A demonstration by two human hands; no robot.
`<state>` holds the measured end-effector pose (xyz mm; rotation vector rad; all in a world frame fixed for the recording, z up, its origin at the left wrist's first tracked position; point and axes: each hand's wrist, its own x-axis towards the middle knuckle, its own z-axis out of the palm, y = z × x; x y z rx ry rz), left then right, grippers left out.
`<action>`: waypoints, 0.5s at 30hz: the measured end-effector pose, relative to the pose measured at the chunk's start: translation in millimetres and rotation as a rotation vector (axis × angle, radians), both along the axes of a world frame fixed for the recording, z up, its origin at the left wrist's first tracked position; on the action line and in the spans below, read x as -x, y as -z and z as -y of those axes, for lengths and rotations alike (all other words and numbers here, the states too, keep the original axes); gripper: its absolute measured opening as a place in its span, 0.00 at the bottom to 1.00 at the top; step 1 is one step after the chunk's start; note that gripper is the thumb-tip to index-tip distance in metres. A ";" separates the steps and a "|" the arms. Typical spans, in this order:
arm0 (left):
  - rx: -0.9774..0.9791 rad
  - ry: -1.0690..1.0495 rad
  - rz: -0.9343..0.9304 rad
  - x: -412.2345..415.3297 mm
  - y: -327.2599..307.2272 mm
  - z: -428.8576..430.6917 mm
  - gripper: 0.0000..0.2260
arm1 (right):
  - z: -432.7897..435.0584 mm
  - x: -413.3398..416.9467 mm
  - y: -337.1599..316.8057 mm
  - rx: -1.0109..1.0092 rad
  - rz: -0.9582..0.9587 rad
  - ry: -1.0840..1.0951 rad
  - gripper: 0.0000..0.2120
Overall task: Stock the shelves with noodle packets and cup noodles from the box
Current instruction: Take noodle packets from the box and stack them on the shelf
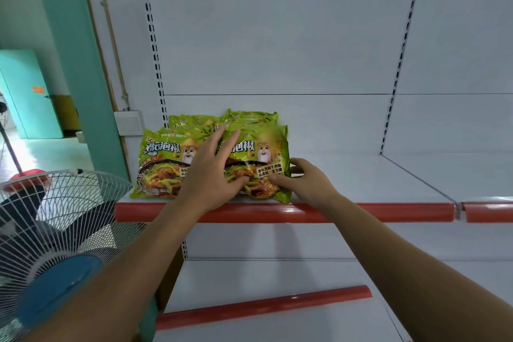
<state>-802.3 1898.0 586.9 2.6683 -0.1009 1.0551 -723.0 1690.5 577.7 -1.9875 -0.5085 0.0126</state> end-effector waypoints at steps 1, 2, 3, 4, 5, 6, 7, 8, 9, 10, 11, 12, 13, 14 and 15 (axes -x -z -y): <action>-0.001 -0.001 0.010 -0.4 0.5 1.1 0.42 | 1.2 0.7 0.1 -0.007 -0.003 0.003 0.42; -0.002 -0.003 0.022 -1.0 0.7 2.2 0.42 | 2.5 1.3 0.3 -0.008 -0.003 0.004 0.42; -0.004 -0.006 0.037 -1.4 0.9 3.2 0.42 | 3.1 2.0 0.4 -0.011 -0.004 0.000 0.42; -0.004 -0.007 0.056 -1.6 0.7 4.2 0.41 | 4.0 2.5 1.0 -0.017 -0.005 0.001 0.42; -0.006 -0.007 0.075 -2.0 0.4 4.9 0.40 | 4.4 2.2 1.7 -0.024 -0.005 0.002 0.41; -0.010 -0.005 0.091 -2.2 -0.1 5.3 0.39 | 4.8 1.9 2.0 -0.027 -0.005 0.003 0.41; -0.017 0.000 0.099 -2.2 -0.5 6.0 0.38 | 4.9 1.4 2.1 -0.033 -0.011 0.001 0.40; -0.018 0.007 0.098 -2.1 -0.8 6.8 0.36 | 5.0 0.9 2.4 -0.037 -0.014 -0.001 0.39; -0.006 0.014 0.085 -2.0 -1.2 7.7 0.36 | 5.1 0.4 2.4 -0.042 -0.016 -0.003 0.39; 0.020 0.022 0.060 -1.6 -1.8 9.2 0.35 | 5.2 0.0 2.4 -0.045 -0.014 -0.004 0.39; 0.049 0.029 0.032 -1.5 -1.7 10.3 0.36 | 5.0 0.3 2.2 -0.047 -0.016 -0.011 0.38; 0.070 0.034 0.014 -1.4 -1.4 11.4 0.37 | 4.7 0.7 2.1 -0.047 -0.021 -0.018 0.38; 0.082 0.040 0.007 -1.6 -0.8 12.0 0.37 | 3.8 0.9 2.4 -0.047 -0.029 -0.027 0.38; 0.086 0.045 0.006 -1.8 -0.6 12.7 0.38 | 2.7 1.1 3.3 -0.041 -0.028 -0.034 0.38; 0.087 0.050 0.009 -2.0 -0.2 13.4 0.38 | 1.3 1.6 3.8 -0.030 -0.023 -0.034 0.38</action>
